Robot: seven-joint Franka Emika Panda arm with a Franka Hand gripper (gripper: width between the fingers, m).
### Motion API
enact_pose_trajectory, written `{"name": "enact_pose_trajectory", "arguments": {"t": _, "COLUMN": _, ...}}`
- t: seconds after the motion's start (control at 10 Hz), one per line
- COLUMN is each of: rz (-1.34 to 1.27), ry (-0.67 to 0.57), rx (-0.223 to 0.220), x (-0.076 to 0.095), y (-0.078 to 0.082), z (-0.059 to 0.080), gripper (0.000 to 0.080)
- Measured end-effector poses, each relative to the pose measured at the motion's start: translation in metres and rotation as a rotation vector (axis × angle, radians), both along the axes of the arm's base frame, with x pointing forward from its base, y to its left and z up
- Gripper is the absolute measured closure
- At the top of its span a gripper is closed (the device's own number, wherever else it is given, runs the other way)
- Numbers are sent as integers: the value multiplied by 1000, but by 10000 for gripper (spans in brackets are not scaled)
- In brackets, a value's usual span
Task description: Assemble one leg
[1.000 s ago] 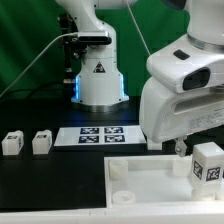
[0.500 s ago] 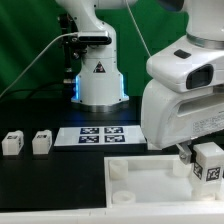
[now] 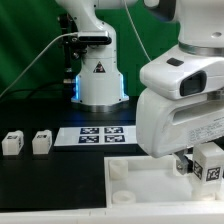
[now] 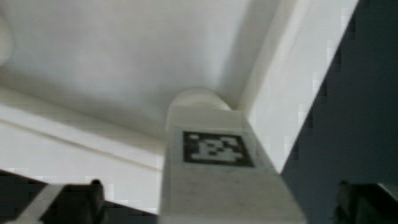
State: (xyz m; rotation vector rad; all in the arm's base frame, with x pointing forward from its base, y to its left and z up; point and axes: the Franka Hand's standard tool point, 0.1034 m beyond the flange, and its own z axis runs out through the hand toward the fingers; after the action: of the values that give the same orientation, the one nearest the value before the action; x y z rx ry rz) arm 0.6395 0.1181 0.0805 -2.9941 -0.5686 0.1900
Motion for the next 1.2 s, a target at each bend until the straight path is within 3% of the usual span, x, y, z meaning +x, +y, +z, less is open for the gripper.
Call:
{"name": "enact_pose_trajectory", "arguments": {"t": 0.2, "rz": 1, "ry": 1, "rx": 0, "x": 0, "y": 0, "z": 0, "gripper": 163}}
{"name": "enact_pose_trajectory", "arguments": {"t": 0.4, "rz": -48, "ry": 4, "rx": -7, "x": 0, "y": 0, "z": 0, "gripper": 512}}
{"name": "enact_pose_trajectory", "arguments": {"t": 0.6, "rz": -68, "ry": 5, "rx": -9, "x": 0, "y": 0, "z": 0, "gripper": 506}}
{"name": "enact_pose_trajectory", "arguments": {"t": 0.9, "rz": -336, "ry": -38, "rx": -31, "x": 4, "y": 0, "z": -3, "gripper": 506}}
{"name": "enact_pose_trajectory", "arguments": {"t": 1.2, "rz": -336, "ry": -38, "rx": -31, "x": 4, "y": 0, "z": -3, "gripper": 506}}
